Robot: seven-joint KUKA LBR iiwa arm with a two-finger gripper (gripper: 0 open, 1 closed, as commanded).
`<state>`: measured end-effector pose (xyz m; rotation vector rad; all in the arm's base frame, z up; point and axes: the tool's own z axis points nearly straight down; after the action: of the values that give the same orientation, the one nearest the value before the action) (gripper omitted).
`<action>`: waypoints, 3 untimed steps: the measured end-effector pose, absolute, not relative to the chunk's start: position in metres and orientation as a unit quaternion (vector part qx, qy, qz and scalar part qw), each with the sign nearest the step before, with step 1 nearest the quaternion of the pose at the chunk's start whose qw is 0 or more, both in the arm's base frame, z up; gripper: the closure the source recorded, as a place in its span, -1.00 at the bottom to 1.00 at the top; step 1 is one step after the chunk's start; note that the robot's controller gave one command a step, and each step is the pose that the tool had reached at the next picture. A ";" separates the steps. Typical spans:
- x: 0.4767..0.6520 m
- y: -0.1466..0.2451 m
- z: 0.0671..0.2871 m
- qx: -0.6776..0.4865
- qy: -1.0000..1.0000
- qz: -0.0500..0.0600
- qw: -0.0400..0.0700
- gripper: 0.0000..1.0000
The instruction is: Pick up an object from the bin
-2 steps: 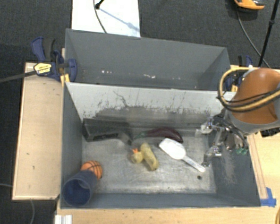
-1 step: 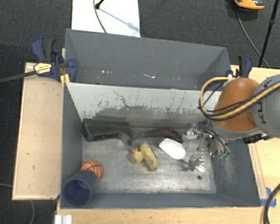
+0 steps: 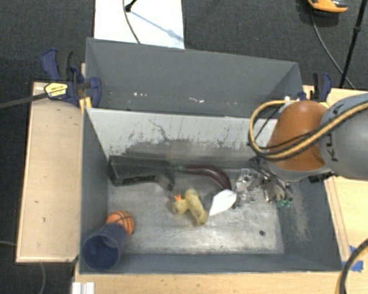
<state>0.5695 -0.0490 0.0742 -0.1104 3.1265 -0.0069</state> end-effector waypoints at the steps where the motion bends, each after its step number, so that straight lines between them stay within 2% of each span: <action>1: 0.570 -0.049 0.074 -0.036 0.999 -0.002 0.007 1.00; 2: 0.572 -0.046 0.103 -0.035 0.999 0.000 0.000 1.00; 3: 0.577 -0.047 0.111 -0.033 0.999 0.000 0.005 1.00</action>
Offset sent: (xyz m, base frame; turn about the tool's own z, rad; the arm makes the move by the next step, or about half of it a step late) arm 0.0052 0.0047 0.0460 0.0058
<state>0.5766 -0.0473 0.1110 -0.1031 3.1293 -0.0014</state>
